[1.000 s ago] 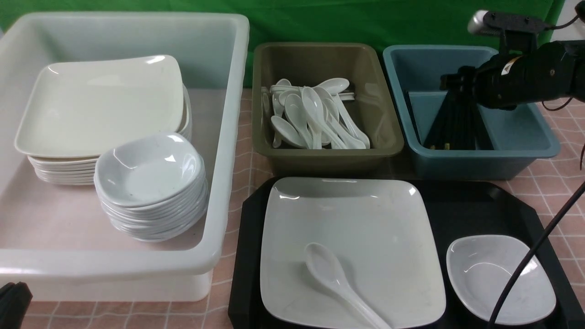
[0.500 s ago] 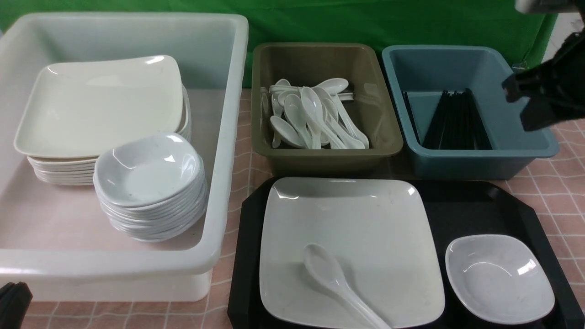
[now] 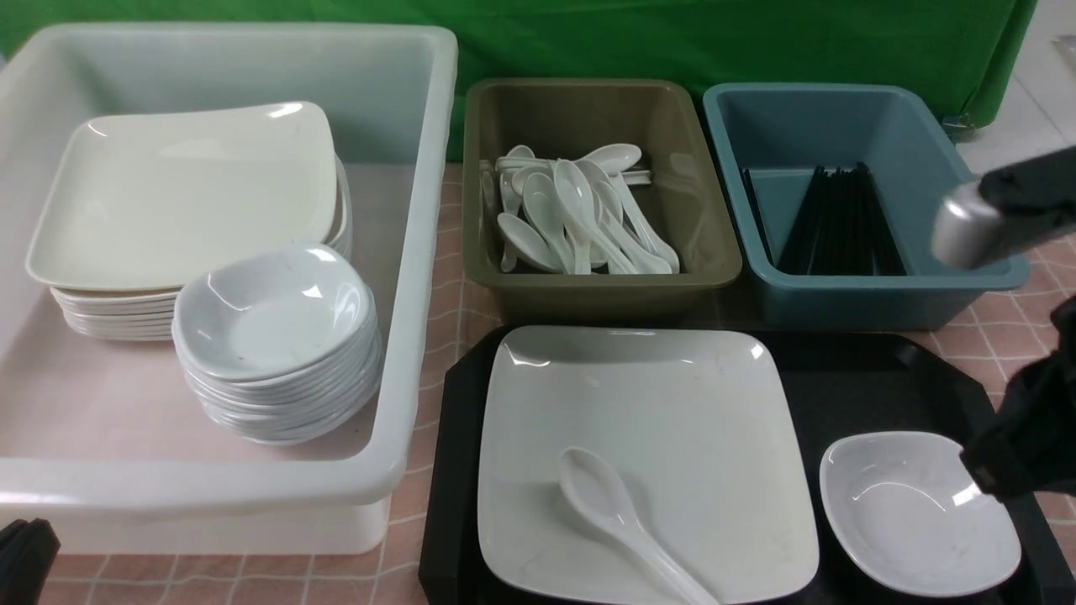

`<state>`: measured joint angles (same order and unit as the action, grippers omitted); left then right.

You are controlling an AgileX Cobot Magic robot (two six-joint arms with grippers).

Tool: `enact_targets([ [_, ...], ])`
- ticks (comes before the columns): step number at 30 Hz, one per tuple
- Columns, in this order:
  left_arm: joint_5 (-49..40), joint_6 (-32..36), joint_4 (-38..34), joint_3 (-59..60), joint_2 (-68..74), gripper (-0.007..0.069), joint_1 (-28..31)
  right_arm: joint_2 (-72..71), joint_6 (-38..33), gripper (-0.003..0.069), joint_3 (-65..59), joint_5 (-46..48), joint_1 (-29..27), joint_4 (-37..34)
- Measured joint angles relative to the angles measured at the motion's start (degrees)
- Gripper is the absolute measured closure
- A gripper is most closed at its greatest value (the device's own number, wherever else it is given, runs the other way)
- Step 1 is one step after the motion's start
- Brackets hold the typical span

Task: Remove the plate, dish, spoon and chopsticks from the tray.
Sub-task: Use the left arm to grab a soup spoon from the plate

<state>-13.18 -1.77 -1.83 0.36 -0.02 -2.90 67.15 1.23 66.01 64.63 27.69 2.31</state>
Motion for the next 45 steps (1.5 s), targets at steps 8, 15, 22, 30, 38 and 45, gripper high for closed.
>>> enact_targets([
  [8,0.0,0.0,0.0,0.0,0.0,0.0603,0.0,-14.14,0.0,0.0625,-10.6,-0.47,0.0,0.74],
  [15,0.0,0.0,0.0,0.0,0.0,0.0603,0.0,-31.31,1.03,0.0625,-19.49,-6.75,0.0,0.74],
  [22,4.77,-1.34,-2.13,0.0,0.0,0.0603,0.0,-41.02,4.02,0.0622,-23.37,-11.1,0.0,0.74],
  [30,19.61,-20.09,-35.88,0.0,0.0,0.0603,0.0,-42.61,4.59,0.0614,-23.6,-11.27,0.0,0.74],
  [38,17.81,-35.62,-25.58,-8.11,0.37,0.0603,-0.38,-42.61,4.58,0.0599,-23.6,-11.27,0.0,0.74],
  [45,-18.47,-25.5,-17.08,-36.81,19.15,0.0603,-1.3,-42.61,4.58,0.0589,-23.6,-11.27,0.0,0.74],
])
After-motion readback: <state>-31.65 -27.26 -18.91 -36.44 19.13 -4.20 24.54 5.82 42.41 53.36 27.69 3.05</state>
